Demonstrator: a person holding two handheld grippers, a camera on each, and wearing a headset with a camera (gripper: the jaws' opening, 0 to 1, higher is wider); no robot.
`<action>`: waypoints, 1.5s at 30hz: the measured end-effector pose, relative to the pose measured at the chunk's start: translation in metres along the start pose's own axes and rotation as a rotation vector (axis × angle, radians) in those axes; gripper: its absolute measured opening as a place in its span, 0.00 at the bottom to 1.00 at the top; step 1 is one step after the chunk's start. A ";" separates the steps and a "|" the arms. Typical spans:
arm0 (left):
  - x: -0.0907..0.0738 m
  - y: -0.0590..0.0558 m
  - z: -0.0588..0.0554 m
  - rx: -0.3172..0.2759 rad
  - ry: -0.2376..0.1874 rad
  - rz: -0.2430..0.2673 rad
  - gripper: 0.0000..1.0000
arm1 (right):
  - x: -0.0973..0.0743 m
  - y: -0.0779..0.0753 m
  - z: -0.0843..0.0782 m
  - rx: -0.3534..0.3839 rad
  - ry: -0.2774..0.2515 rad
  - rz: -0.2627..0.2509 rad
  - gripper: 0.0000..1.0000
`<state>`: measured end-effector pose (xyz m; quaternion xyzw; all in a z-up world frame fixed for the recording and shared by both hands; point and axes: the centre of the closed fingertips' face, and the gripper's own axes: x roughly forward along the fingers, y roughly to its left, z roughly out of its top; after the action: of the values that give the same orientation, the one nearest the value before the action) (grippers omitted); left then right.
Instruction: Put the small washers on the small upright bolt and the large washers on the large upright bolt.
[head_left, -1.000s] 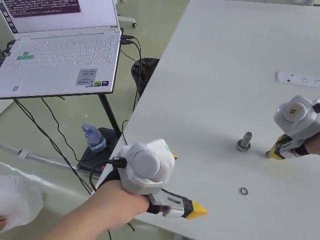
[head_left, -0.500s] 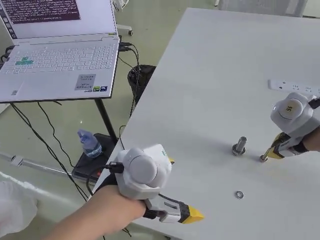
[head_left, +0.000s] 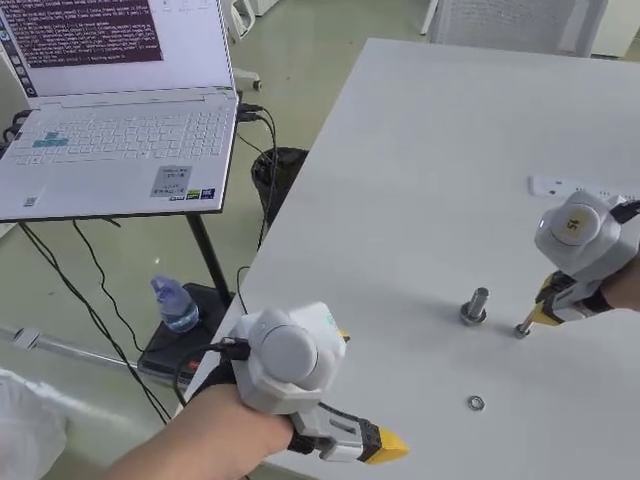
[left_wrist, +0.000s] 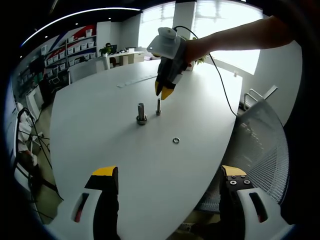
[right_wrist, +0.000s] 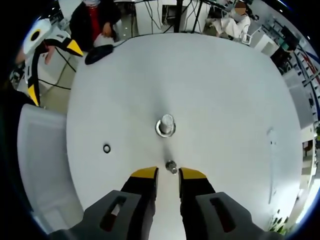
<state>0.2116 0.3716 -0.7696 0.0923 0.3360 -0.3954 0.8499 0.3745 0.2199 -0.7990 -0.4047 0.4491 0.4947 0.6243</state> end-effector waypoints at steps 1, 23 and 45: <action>0.000 -0.001 0.000 0.002 0.000 -0.001 0.83 | 0.000 0.004 0.001 0.000 -0.004 0.003 0.18; -0.005 -0.003 -0.002 0.014 0.003 0.005 0.82 | 0.022 0.081 0.008 -0.059 -0.025 0.101 0.19; -0.005 -0.006 -0.001 0.006 0.004 -0.005 0.82 | 0.056 0.110 0.003 -0.071 -0.033 0.111 0.24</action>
<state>0.2041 0.3713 -0.7663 0.0948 0.3368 -0.3982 0.8479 0.2727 0.2575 -0.8589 -0.3928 0.4428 0.5505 0.5886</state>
